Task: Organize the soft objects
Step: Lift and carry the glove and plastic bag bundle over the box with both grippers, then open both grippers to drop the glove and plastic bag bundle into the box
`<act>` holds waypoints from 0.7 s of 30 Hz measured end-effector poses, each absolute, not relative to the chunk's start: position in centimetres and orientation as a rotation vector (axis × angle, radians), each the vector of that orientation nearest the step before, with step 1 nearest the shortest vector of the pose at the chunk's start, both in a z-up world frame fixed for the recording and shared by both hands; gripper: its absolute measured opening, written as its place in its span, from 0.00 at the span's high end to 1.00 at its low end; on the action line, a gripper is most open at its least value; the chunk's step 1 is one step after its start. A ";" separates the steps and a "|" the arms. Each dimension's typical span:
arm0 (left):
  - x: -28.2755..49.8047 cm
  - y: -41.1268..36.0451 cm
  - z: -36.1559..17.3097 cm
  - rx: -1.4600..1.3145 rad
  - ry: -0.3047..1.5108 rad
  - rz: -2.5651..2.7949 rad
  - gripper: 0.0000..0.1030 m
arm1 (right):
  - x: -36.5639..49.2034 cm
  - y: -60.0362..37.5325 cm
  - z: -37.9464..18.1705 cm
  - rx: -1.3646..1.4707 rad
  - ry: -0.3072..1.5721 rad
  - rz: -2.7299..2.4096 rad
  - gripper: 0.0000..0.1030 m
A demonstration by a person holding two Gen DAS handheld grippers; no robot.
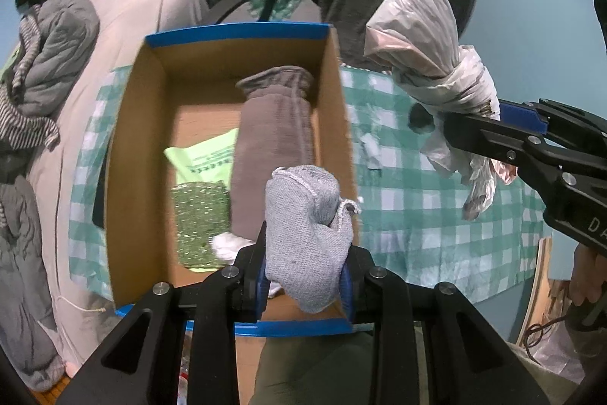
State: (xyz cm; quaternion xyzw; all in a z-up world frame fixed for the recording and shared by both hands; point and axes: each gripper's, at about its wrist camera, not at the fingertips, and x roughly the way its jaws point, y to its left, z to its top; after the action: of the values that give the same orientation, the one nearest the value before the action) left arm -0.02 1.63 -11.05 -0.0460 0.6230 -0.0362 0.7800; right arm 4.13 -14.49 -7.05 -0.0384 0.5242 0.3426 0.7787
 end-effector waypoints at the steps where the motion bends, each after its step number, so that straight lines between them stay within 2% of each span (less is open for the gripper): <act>1: 0.0 1.9 -11.1 -0.103 1.346 -0.072 0.71 | 4.3 -13.9 -7.0 -0.088 1.132 0.748 0.70; 21: 0.7 9.0 -14.8 -0.191 1.408 0.016 0.71 | 6.2 -4.6 -10.1 -0.121 1.241 0.840 0.69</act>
State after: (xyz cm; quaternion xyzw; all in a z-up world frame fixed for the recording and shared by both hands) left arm 0.67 9.01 -14.80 -0.0878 0.6463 0.0075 0.7579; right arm 6.22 -4.61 -10.09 -0.0550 0.5638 0.3814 0.7305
